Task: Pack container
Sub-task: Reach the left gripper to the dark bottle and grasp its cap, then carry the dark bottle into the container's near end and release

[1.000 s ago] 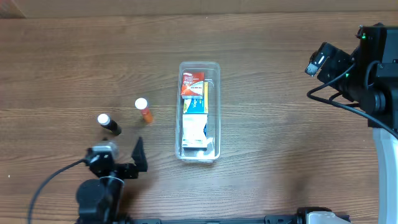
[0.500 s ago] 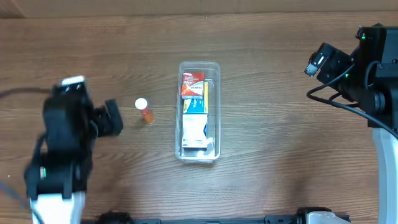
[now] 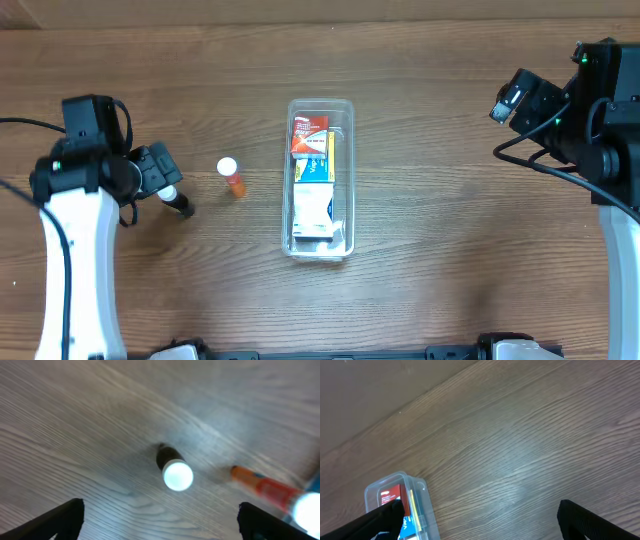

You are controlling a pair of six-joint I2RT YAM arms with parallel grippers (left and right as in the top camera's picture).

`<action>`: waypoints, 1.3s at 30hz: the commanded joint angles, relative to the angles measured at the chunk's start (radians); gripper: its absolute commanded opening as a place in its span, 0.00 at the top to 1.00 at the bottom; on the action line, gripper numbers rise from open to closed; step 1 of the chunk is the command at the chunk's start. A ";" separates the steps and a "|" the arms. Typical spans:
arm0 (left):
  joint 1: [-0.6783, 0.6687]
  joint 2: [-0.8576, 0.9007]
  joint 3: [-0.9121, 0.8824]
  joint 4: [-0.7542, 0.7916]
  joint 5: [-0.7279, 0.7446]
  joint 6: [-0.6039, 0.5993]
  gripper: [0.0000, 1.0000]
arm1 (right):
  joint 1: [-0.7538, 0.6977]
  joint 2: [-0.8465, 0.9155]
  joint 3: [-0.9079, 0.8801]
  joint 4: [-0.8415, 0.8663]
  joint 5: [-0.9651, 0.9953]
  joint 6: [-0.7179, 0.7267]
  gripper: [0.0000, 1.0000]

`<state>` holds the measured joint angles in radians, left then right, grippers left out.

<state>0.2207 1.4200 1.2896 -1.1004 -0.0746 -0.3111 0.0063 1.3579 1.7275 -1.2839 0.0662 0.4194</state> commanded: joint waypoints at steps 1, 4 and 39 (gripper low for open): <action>0.008 0.108 0.019 0.002 0.076 0.048 0.07 | -0.004 -0.011 0.006 0.002 0.000 0.007 0.00; 0.008 0.192 0.019 0.000 0.077 0.069 0.22 | -0.004 -0.011 0.006 0.002 0.000 0.007 0.00; -0.340 0.047 0.531 -0.336 0.127 0.110 0.86 | -0.004 -0.011 0.006 0.002 0.000 0.007 0.00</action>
<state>0.0303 1.5429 1.7763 -1.4509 0.0402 -0.1688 0.0063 1.3579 1.7275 -1.2842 0.0662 0.4191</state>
